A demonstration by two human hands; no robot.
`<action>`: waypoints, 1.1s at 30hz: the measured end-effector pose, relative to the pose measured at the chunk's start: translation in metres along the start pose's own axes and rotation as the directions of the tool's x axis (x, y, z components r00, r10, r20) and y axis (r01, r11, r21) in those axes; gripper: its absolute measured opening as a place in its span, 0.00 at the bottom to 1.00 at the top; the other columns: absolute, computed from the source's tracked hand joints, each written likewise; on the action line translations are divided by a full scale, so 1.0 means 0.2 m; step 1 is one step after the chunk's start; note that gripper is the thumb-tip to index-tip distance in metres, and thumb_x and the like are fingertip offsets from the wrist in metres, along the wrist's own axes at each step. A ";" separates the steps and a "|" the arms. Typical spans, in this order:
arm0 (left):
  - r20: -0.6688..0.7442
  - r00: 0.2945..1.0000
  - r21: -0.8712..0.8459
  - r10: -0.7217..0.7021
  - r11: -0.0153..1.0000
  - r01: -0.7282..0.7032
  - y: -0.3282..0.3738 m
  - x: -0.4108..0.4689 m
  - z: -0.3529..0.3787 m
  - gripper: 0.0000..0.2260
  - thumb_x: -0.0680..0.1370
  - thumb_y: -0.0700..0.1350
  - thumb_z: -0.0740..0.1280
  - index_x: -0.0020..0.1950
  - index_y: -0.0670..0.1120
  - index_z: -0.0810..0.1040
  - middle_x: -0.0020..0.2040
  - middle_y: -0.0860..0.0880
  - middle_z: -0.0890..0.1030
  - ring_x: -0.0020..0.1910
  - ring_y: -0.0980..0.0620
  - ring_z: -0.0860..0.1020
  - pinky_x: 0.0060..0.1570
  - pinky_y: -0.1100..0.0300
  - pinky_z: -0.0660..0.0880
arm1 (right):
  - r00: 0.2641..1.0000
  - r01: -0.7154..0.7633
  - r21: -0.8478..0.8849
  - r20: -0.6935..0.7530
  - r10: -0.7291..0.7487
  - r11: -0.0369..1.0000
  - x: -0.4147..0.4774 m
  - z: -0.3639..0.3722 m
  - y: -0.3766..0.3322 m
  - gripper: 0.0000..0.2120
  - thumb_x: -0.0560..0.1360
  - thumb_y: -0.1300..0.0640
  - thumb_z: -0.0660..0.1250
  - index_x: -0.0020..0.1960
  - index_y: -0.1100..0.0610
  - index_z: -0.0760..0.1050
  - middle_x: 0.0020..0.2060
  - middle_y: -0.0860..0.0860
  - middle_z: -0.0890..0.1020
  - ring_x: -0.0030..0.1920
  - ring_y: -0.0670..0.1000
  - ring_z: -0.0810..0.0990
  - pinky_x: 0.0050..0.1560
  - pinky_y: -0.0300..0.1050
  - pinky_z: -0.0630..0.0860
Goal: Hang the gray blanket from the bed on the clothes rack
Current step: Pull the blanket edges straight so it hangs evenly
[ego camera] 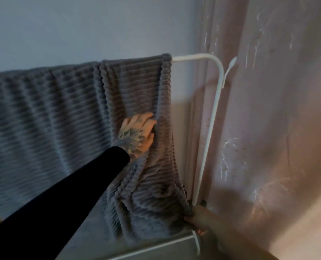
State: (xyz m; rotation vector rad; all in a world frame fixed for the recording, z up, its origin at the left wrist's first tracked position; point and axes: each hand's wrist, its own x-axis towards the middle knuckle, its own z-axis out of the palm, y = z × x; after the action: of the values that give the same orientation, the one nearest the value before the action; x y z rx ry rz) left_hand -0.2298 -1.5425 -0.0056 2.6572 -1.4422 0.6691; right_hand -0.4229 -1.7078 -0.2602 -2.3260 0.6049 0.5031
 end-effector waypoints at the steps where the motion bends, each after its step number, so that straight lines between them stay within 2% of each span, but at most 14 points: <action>1: -0.118 0.992 -0.009 -0.046 0.999 0.046 -0.09 0.06 -0.03 0.22 0.79 0.50 0.67 0.73 0.47 0.75 0.78 0.47 0.69 0.73 0.42 0.70 0.66 0.45 0.67 | 1.000 0.012 -0.006 0.015 -0.012 1.000 0.01 -0.01 -0.01 0.15 0.83 0.45 0.65 0.60 0.54 0.82 0.62 0.61 0.85 0.58 0.56 0.84 0.53 0.45 0.75; 3: -0.275 0.956 0.020 -0.103 0.993 0.112 -0.27 0.19 -0.15 0.22 0.78 0.48 0.69 0.73 0.45 0.76 0.78 0.45 0.71 0.75 0.39 0.69 0.70 0.41 0.66 | 1.000 0.013 -0.022 0.027 -0.012 1.000 0.01 -0.04 -0.04 0.18 0.83 0.46 0.65 0.67 0.55 0.80 0.66 0.58 0.83 0.64 0.55 0.83 0.58 0.42 0.75; 6: -0.333 0.927 0.069 -0.172 0.976 0.206 -0.48 0.34 -0.28 0.24 0.81 0.51 0.65 0.77 0.46 0.71 0.79 0.45 0.69 0.80 0.39 0.63 0.76 0.35 0.55 | 0.997 -0.058 -0.005 0.057 0.058 0.998 0.03 -0.12 -0.10 0.24 0.82 0.47 0.67 0.76 0.55 0.72 0.73 0.55 0.78 0.71 0.53 0.79 0.67 0.39 0.73; 7: -0.304 0.929 0.076 -0.212 0.966 0.245 -0.54 0.38 -0.32 0.25 0.83 0.52 0.63 0.79 0.46 0.69 0.80 0.45 0.68 0.80 0.39 0.61 0.77 0.33 0.51 | 0.994 -0.077 0.011 0.073 0.076 0.997 0.04 -0.17 -0.13 0.22 0.82 0.47 0.68 0.73 0.54 0.75 0.72 0.55 0.79 0.68 0.52 0.81 0.65 0.39 0.75; 10: -0.184 0.918 0.064 -0.350 0.928 0.366 -0.69 0.44 -0.38 0.24 0.85 0.56 0.56 0.81 0.51 0.64 0.79 0.47 0.68 0.79 0.39 0.62 0.76 0.29 0.46 | 1.000 0.006 0.081 0.003 -0.006 0.997 0.08 -0.39 -0.29 0.11 0.80 0.47 0.70 0.49 0.53 0.85 0.54 0.57 0.88 0.53 0.56 0.88 0.46 0.43 0.80; 13: -0.215 0.925 0.039 -0.314 0.943 0.329 -0.77 0.47 -0.42 0.20 0.86 0.56 0.56 0.74 0.52 0.73 0.69 0.44 0.78 0.67 0.36 0.73 0.73 0.37 0.63 | 0.928 0.211 0.155 -0.341 -0.148 0.965 0.09 -0.67 -0.53 0.05 0.79 0.51 0.72 0.49 0.51 0.86 0.49 0.53 0.89 0.54 0.55 0.87 0.56 0.50 0.82; 15: -0.228 0.932 -0.037 -0.281 0.959 0.280 -0.80 0.49 -0.44 0.17 0.85 0.56 0.57 0.68 0.51 0.78 0.64 0.45 0.82 0.63 0.37 0.76 0.66 0.43 0.69 | 0.765 0.394 0.169 -0.605 -0.221 0.903 0.10 -0.87 -0.73 0.05 0.79 0.56 0.72 0.48 0.46 0.82 0.49 0.51 0.89 0.53 0.53 0.87 0.61 0.54 0.81; 18: -0.160 0.965 -0.175 -0.207 0.968 0.178 -0.88 0.51 -0.47 0.16 0.85 0.56 0.59 0.63 0.50 0.82 0.59 0.46 0.85 0.59 0.41 0.80 0.62 0.47 0.75 | 0.420 0.645 0.058 -0.860 -0.290 0.762 0.07 -1.11 -1.05 0.08 0.79 0.60 0.71 0.56 0.52 0.82 0.49 0.54 0.86 0.49 0.50 0.86 0.60 0.52 0.81; 20: -0.142 0.977 -0.229 -0.158 0.966 0.123 -0.93 0.54 -0.51 0.17 0.85 0.56 0.61 0.58 0.47 0.84 0.55 0.44 0.85 0.55 0.42 0.82 0.56 0.53 0.76 | 0.165 0.704 -0.157 -0.912 -0.375 0.692 0.01 -1.25 -1.26 0.09 0.79 0.58 0.70 0.58 0.52 0.81 0.49 0.50 0.82 0.46 0.42 0.81 0.57 0.40 0.79; 22: -0.123 0.983 -0.237 -0.139 0.966 0.107 -0.98 0.58 -0.54 0.18 0.85 0.55 0.62 0.52 0.42 0.84 0.51 0.40 0.85 0.52 0.41 0.81 0.50 0.56 0.72 | -0.007 0.630 -0.398 -0.861 -0.508 0.667 -0.03 -1.37 -1.45 0.11 0.79 0.53 0.69 0.61 0.52 0.80 0.53 0.48 0.80 0.52 0.47 0.79 0.62 0.43 0.75; 23: -0.106 0.985 -0.235 -0.136 0.966 0.108 -1.00 0.61 -0.55 0.19 0.85 0.54 0.62 0.50 0.40 0.83 0.51 0.39 0.84 0.53 0.40 0.81 0.50 0.56 0.71 | -0.005 0.551 -0.483 -0.817 -0.576 0.680 -0.04 -1.42 -1.54 0.13 0.80 0.50 0.68 0.63 0.52 0.80 0.56 0.49 0.81 0.57 0.51 0.80 0.64 0.51 0.74; 26: -0.053 0.993 -0.212 -0.103 0.973 0.090 -1.08 0.65 -0.57 0.20 0.85 0.55 0.60 0.52 0.40 0.83 0.53 0.39 0.82 0.56 0.40 0.79 0.51 0.56 0.69 | 0.275 0.281 -0.557 -0.733 -0.622 0.781 -0.03 -1.55 -1.72 0.17 0.82 0.42 0.62 0.65 0.47 0.81 0.60 0.51 0.84 0.63 0.59 0.80 0.64 0.62 0.73; 28: -0.021 0.997 -0.198 -0.075 0.978 0.070 -1.14 0.64 -0.57 0.22 0.84 0.60 0.59 0.53 0.43 0.82 0.50 0.45 0.79 0.53 0.44 0.78 0.50 0.58 0.67 | 0.394 0.225 -0.555 -0.700 -0.596 0.801 0.00 -1.60 -1.74 0.17 0.84 0.41 0.60 0.63 0.49 0.81 0.59 0.53 0.85 0.62 0.60 0.81 0.63 0.62 0.74; 33: 0.091 0.994 -0.110 -0.059 0.992 0.069 -1.47 0.43 -0.56 0.31 0.78 0.74 0.51 0.40 0.50 0.78 0.41 0.52 0.79 0.44 0.47 0.78 0.50 0.53 0.72 | 0.325 0.058 -0.553 -0.777 -0.539 0.831 0.09 -1.62 -1.72 0.23 0.86 0.39 0.49 0.48 0.51 0.76 0.50 0.58 0.85 0.53 0.64 0.82 0.58 0.62 0.74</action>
State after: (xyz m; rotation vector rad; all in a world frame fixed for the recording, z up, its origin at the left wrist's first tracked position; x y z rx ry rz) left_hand 0.0090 -1.4172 0.1771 2.6628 -1.3634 0.4569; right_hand -0.1601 -1.7063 0.1333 -2.9417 0.4916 -1.1210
